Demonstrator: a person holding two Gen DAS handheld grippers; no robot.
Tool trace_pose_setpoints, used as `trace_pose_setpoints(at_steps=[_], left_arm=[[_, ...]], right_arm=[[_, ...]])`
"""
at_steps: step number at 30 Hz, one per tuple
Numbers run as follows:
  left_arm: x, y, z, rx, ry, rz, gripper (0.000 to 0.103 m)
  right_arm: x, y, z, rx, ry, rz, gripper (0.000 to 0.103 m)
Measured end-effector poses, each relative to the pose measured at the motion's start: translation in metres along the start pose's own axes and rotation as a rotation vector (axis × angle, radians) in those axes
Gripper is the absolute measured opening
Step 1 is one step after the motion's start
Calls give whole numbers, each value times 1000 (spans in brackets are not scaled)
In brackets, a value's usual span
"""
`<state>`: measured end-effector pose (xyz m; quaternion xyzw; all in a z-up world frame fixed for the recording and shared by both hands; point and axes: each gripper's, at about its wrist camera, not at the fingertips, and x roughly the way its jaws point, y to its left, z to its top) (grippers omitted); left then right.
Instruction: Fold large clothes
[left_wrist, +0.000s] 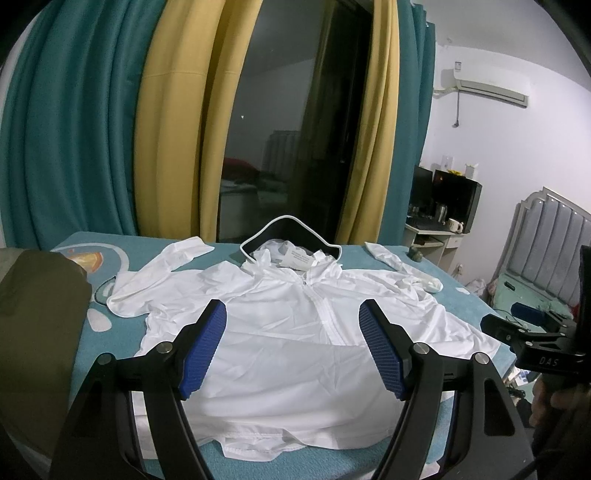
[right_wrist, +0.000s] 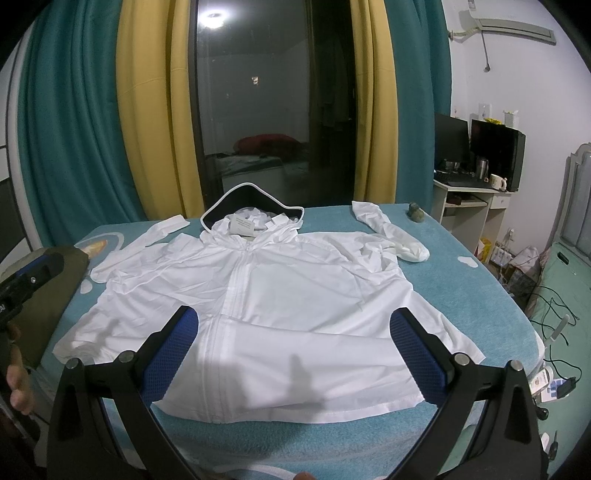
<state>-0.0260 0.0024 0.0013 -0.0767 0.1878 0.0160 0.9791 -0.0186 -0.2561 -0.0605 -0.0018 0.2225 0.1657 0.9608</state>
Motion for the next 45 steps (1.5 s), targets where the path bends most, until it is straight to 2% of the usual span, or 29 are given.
trace_pose_setpoints(at_steps=[9, 19, 23, 27, 32, 36, 40, 43, 45], left_arm=[[3, -1, 6, -1, 1, 3, 77], [16, -1, 16, -13, 19, -28, 77], [35, -2, 24, 6, 49, -27, 77], [70, 7, 36, 1, 112, -41, 77], [130, 22, 57, 15, 182, -54, 77], [182, 35, 68, 21, 225, -48, 77], [236, 55, 72, -37, 292, -42, 77], [270, 68, 72, -52, 324, -10, 77], [288, 76, 71, -65, 340, 6, 77]], right_arm=[[0, 0, -1, -1, 0, -1, 103], [14, -2, 2, -1, 23, -7, 103], [28, -6, 8, -17, 40, 1, 103], [49, -20, 24, -65, 58, 11, 103], [93, -55, 64, -150, 90, 4, 100], [144, -87, 101, -205, 126, -9, 86], [226, -126, 127, -202, 231, 7, 67], [293, -153, 136, -185, 315, 25, 57], [332, -169, 140, -163, 356, 23, 57]])
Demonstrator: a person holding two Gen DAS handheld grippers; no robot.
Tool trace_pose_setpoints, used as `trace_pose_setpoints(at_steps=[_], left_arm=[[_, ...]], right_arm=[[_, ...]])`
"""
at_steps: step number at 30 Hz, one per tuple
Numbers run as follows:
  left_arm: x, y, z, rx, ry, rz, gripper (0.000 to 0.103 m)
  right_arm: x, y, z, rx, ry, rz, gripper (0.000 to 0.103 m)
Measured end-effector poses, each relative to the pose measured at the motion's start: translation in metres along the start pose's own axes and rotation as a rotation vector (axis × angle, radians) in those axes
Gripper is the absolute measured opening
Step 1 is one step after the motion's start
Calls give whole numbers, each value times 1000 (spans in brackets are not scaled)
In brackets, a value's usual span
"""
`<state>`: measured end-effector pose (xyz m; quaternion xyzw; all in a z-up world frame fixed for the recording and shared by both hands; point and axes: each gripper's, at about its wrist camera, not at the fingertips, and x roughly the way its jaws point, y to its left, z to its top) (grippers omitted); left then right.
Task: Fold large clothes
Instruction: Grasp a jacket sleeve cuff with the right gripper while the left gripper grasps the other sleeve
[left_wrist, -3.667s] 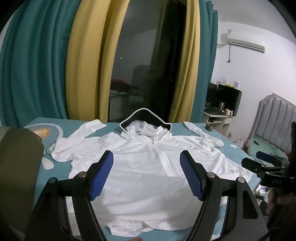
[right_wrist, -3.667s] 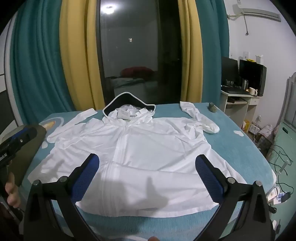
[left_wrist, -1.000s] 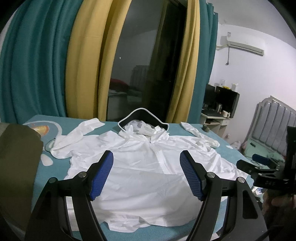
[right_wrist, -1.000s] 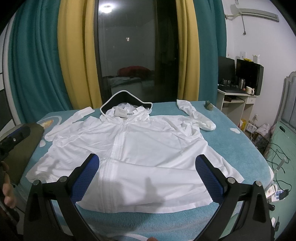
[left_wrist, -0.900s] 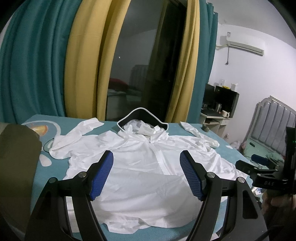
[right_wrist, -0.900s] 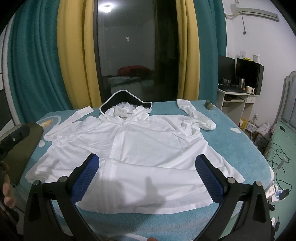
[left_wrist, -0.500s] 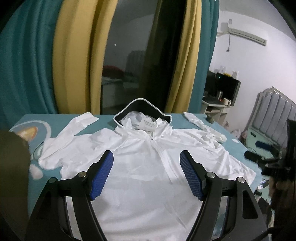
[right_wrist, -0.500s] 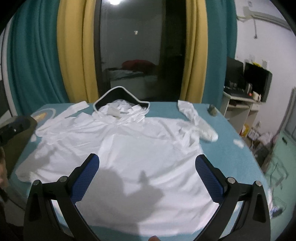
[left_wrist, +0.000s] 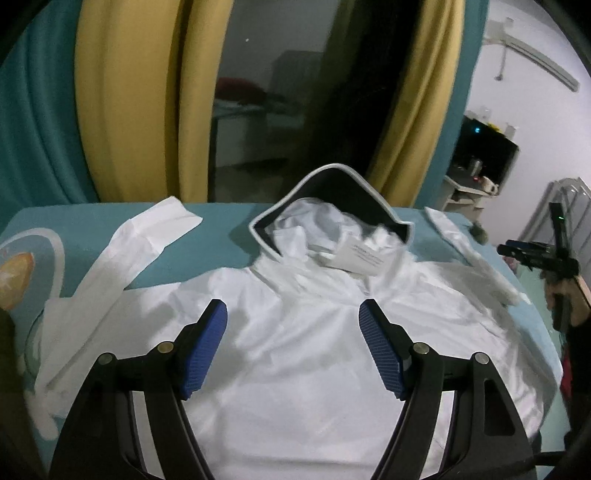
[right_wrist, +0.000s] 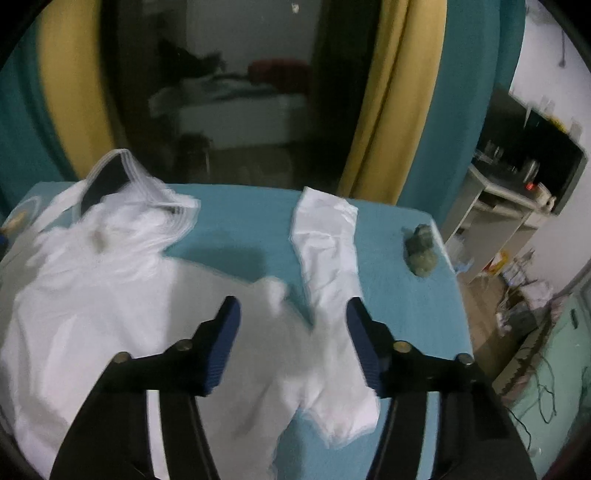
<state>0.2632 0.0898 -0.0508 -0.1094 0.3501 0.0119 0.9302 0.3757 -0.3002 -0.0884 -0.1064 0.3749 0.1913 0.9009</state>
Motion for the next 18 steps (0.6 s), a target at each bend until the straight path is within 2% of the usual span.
trace_pose_setpoints(at_steps=[6, 7, 8, 9, 10, 14, 18], left_arm=[[31, 20, 5, -38, 27, 48, 77], [33, 24, 5, -44, 32, 55, 77], [36, 27, 5, -50, 36, 59, 77], [38, 30, 5, -55, 38, 63, 77], [40, 34, 5, -61, 42, 66, 77], [37, 40, 5, -65, 32, 52, 77], [21, 39, 9, -38, 0, 26, 77]], right_arm=[[96, -40, 22, 84, 149, 60, 57], [106, -43, 23, 82, 160, 60, 57], [107, -42, 25, 57, 131, 60, 55], [107, -40, 29, 33, 128, 56, 35], [105, -40, 33, 35, 129, 63, 4], [66, -29, 56, 23, 33, 23, 4], [-15, 10, 86, -47, -133, -17, 4]])
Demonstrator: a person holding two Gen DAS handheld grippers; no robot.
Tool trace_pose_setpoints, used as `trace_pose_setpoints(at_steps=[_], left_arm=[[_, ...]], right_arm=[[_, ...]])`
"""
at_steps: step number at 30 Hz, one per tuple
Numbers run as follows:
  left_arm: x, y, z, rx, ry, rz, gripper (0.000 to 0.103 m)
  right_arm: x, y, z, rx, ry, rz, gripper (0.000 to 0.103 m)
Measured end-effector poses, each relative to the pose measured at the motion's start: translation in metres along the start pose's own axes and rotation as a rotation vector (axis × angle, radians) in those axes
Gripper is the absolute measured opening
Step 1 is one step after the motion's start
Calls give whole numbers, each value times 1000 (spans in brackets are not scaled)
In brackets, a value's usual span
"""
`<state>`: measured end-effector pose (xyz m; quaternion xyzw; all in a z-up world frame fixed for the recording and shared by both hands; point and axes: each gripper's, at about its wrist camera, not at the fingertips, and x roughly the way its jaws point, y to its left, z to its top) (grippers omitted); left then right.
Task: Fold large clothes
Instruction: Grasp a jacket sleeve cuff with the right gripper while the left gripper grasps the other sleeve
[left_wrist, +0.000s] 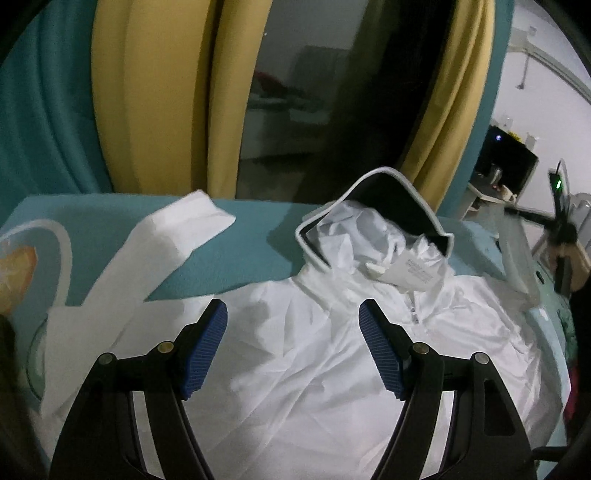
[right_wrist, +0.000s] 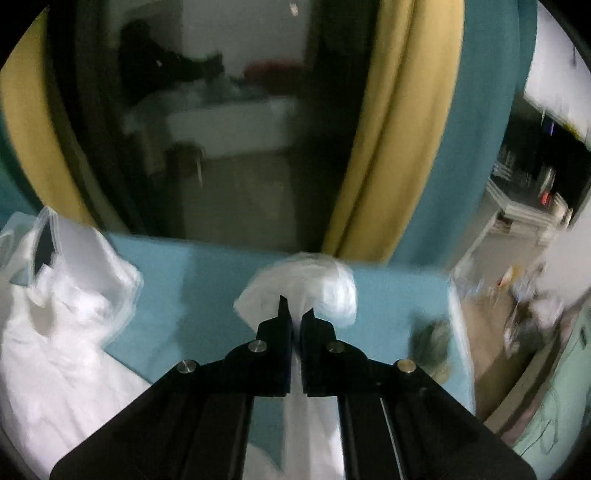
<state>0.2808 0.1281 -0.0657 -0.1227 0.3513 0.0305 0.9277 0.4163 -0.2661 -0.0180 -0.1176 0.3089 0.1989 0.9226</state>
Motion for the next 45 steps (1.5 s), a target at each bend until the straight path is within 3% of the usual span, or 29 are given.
trace_pose_setpoints(at_steps=[2, 6, 9, 12, 17, 21, 23, 24, 25, 26, 27, 30, 33, 36, 37, 38, 39, 40, 42, 45], left_arm=[[-13, 2, 1, 7, -23, -10, 77], [-40, 13, 0, 8, -51, -23, 77], [-61, 29, 0, 12, -70, -12, 77], [-75, 54, 0, -1, -59, 19, 77], [-80, 96, 9, -32, -49, 60, 77], [-53, 123, 20, -54, -25, 57, 77], [-28, 133, 28, -69, 5, 21, 77], [-14, 137, 33, -73, 28, 16, 77], [-1, 140, 38, -73, 45, 13, 77], [14, 141, 43, -65, 60, 10, 77], [27, 139, 46, -50, 71, 14, 77], [77, 135, 53, -19, 149, 26, 77], [115, 126, 50, 48, 207, 66, 77], [126, 110, 43, 176, 193, 133, 69], [126, 107, 42, 203, 176, 138, 63], [125, 107, 43, 199, 172, 123, 47], [124, 108, 45, 197, 170, 134, 20], [124, 111, 47, 188, 180, 150, 6], [117, 120, 55, 130, 176, 137, 6], [74, 120, 71, 87, 75, 133, 6]], right_arm=[[-43, 30, 19, -37, -87, -5, 4], [-90, 99, 44, -107, -202, 13, 4], [-108, 166, 48, -139, -255, 74, 4], [-103, 218, 38, -165, -254, 150, 4], [-70, 304, 1, -240, -149, 322, 4], [-30, 350, -30, -270, 15, 443, 5], [-12, 369, -48, -280, 126, 514, 13], [-5, 374, -55, -277, 170, 561, 33], [0, 378, -64, -272, 202, 600, 64], [0, 383, -69, -270, 214, 621, 75], [-1, 380, -72, -271, 216, 635, 79], [-14, 364, -72, -283, 177, 589, 79], [-19, 323, -64, -239, 130, 524, 79], [-26, 277, -65, -178, 106, 425, 79], [-25, 272, -63, -169, 104, 399, 79], [-29, 260, -65, -158, 101, 380, 79], [-33, 246, -70, -133, 95, 365, 79], [-35, 239, -74, -116, 94, 361, 79], [-42, 222, -82, -80, 93, 350, 79], [-59, 200, -91, -55, 80, 323, 79]])
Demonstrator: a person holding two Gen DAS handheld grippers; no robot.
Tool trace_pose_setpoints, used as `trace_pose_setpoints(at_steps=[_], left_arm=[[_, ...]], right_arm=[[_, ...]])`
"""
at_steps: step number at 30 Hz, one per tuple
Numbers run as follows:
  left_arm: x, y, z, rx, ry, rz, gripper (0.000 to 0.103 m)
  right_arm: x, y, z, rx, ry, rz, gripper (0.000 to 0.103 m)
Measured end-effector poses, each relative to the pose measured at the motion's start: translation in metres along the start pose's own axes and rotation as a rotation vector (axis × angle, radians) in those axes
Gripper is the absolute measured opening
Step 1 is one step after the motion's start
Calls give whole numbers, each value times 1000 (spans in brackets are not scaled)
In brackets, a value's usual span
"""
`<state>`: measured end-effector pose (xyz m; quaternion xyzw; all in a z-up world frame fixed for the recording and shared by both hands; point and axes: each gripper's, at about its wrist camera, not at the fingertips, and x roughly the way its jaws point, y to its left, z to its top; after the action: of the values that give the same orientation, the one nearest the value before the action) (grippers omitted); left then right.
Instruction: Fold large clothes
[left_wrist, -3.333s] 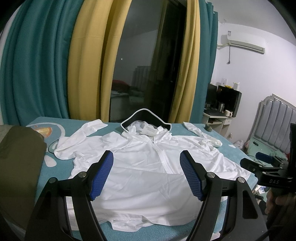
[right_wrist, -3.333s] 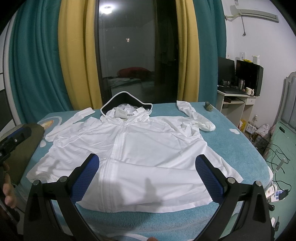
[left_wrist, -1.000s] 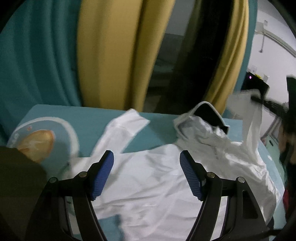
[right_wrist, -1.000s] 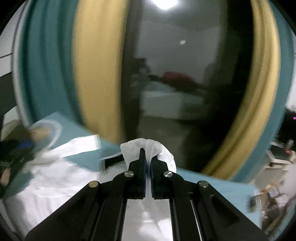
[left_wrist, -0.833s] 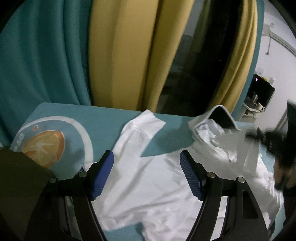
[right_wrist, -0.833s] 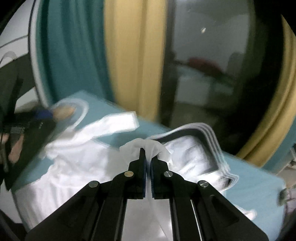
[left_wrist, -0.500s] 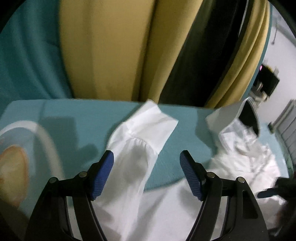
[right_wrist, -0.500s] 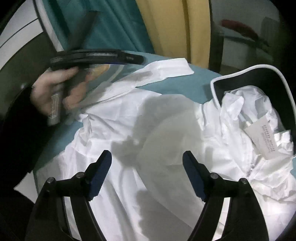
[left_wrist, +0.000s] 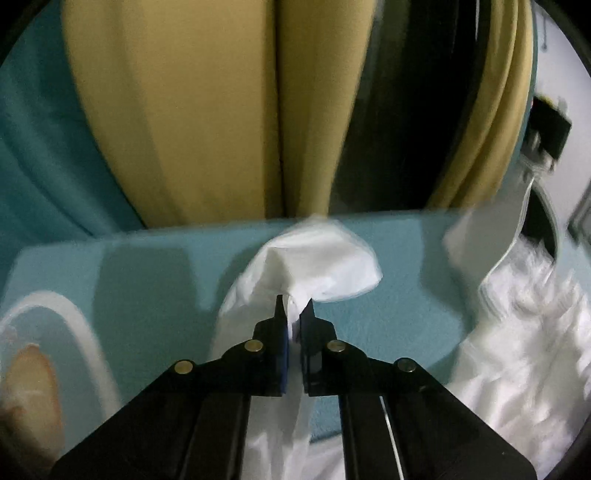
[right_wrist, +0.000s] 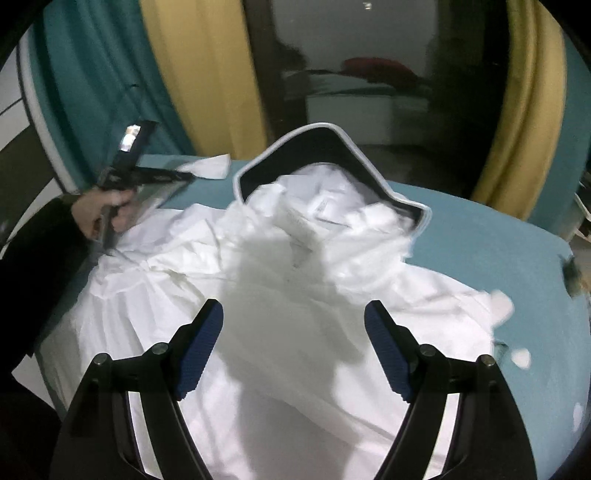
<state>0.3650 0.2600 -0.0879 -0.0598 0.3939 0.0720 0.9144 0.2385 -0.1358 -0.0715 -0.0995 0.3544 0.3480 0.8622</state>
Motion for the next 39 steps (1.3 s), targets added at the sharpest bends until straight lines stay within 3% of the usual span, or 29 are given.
trace_pose_setpoints(at_steps=[4, 8, 14, 18, 20, 23, 25, 27, 30, 34, 39], left_arm=[[-90, -11, 18, 1, -158, -32, 6], [-164, -47, 34, 49, -268, -114, 6], [-212, -129, 42, 147, -335, -271, 6], [-206, -195, 39, 235, -310, -349, 6], [-191, -231, 26, 259, -262, -404, 6], [-161, -277, 4, 298, -154, -472, 6], [-140, -301, -16, 329, -50, -506, 13], [-116, -305, -38, 330, 56, -562, 31], [-96, -300, -68, 370, 170, -596, 32], [-100, -259, -60, 361, 150, -568, 41], [-96, -177, -10, 227, 46, -387, 44]], right_arm=[[-28, -20, -14, 34, -33, -17, 79], [-48, -38, -27, 64, -63, -28, 79], [-70, -54, -44, 87, -98, -35, 79], [-82, -72, -57, 113, -105, -51, 79], [-87, -83, -63, 124, -104, -65, 79], [-93, -101, -70, 135, -94, -89, 79], [-96, -112, -72, 131, -83, -113, 79], [-96, -126, -67, 124, -80, -136, 79], [-89, -145, -47, 119, -86, -148, 79], [-54, -157, 5, 80, -101, -106, 79], [24, -161, 73, 83, -59, -11, 79]])
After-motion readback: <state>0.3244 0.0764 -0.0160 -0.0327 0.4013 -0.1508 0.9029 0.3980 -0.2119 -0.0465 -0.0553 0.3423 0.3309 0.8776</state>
